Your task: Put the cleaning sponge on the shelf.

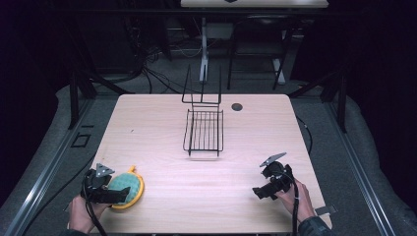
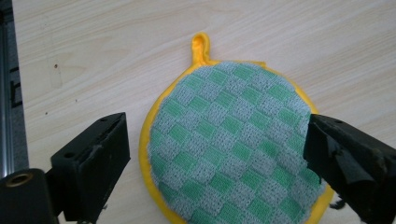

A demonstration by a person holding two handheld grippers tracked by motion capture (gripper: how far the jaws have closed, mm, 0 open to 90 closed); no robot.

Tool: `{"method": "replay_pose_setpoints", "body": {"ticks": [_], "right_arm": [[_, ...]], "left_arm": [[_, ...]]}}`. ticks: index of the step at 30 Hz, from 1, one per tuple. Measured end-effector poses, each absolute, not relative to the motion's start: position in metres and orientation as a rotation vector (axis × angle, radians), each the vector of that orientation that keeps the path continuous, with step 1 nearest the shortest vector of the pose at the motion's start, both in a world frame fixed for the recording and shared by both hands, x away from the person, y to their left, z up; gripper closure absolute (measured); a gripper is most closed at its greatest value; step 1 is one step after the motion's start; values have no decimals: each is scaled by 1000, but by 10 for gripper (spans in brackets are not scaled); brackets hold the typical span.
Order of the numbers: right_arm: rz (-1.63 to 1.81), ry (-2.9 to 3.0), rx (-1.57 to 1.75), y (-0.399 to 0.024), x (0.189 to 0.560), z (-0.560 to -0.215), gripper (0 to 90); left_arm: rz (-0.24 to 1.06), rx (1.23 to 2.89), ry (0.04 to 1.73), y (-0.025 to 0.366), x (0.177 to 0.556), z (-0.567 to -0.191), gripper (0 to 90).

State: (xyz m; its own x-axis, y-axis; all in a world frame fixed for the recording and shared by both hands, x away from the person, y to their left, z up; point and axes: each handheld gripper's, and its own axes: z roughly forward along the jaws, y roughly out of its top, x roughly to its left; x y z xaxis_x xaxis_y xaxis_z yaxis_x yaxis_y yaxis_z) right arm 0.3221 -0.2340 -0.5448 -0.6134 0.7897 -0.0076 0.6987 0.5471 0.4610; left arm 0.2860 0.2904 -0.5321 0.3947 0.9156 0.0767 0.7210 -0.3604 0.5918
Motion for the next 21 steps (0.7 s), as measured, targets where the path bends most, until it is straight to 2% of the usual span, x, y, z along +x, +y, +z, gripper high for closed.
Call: {"method": "replay_pose_setpoints", "body": {"ticks": [6,8,11,14,21], "right_arm": [[629,2574,1245,-234,322,-543,6],[635,2572,1248,-234,322,-544,6],[638,2582,1248,-234,322,-544,6],[633,2588,1244,-233,322,-544,6],[663,2568,1219,-232,320,-540,12]], "left_arm": [[536,2223,1391,285,297,-537,172],[527,2248,1386,284,300,-538,293],[516,2245,1382,282,304,-539,414],[506,2250,1369,281,306,-541,490],[423,2219,1389,287,309,-544,560]]}}
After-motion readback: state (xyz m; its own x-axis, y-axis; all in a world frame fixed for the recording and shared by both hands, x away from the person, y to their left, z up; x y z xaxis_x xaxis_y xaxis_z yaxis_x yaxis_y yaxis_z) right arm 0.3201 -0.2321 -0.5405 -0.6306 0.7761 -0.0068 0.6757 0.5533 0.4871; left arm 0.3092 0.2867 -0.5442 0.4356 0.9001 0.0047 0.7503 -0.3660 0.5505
